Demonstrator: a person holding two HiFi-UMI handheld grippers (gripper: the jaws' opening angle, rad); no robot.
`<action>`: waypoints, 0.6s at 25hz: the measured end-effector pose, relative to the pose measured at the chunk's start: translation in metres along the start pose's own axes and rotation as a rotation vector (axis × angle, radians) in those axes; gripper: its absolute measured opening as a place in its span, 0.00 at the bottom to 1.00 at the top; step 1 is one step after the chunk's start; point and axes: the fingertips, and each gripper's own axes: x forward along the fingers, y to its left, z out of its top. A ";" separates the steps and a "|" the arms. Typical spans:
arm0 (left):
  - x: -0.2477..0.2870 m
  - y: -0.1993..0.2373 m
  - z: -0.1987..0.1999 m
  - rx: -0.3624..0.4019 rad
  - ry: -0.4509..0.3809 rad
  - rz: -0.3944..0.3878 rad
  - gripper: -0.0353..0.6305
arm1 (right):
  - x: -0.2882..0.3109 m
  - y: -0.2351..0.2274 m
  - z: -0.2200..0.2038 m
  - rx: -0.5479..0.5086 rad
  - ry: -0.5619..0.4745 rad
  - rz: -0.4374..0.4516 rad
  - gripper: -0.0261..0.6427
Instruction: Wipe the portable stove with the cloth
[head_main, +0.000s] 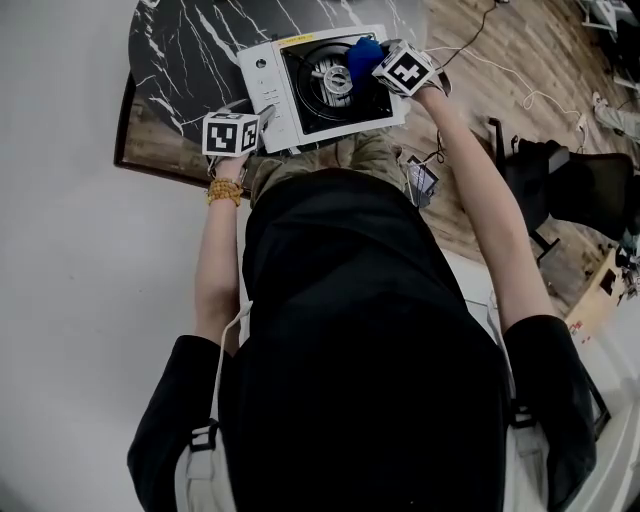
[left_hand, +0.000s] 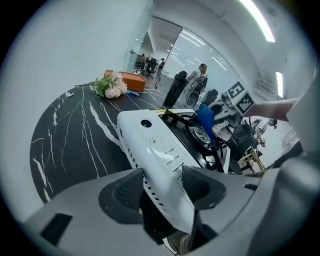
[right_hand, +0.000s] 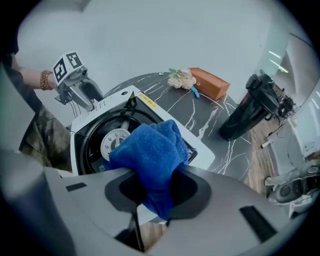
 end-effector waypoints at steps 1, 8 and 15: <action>0.000 0.000 0.001 0.007 0.009 -0.003 0.42 | -0.001 0.004 -0.002 -0.005 0.013 0.005 0.18; 0.000 0.005 0.007 0.028 0.016 0.019 0.40 | -0.010 0.044 -0.030 -0.063 0.091 0.062 0.15; 0.002 0.005 0.008 0.037 0.014 0.014 0.39 | -0.015 0.070 -0.046 -0.011 0.015 0.031 0.15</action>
